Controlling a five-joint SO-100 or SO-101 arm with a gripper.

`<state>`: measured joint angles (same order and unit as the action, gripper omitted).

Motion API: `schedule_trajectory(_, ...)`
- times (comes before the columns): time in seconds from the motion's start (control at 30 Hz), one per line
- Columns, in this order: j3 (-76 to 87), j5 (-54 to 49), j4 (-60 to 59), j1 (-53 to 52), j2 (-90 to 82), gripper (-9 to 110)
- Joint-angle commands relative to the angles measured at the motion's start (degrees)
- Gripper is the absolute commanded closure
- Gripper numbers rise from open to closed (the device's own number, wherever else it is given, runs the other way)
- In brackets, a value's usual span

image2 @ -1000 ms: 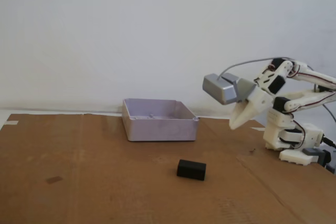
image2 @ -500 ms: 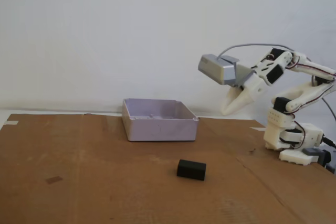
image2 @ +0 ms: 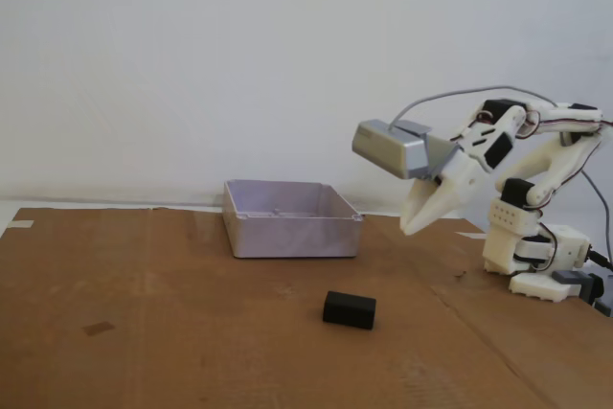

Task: Grasp a block and put it in the box.

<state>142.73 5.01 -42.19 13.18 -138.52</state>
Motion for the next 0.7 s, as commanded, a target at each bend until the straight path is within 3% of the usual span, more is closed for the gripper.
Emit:
schedule_trajectory(0.0,-7.65,0.44,7.47,1.41,2.81,102)
schedule_trajectory(0.67,-26.02,3.69,8.26,3.6,25.93,102)
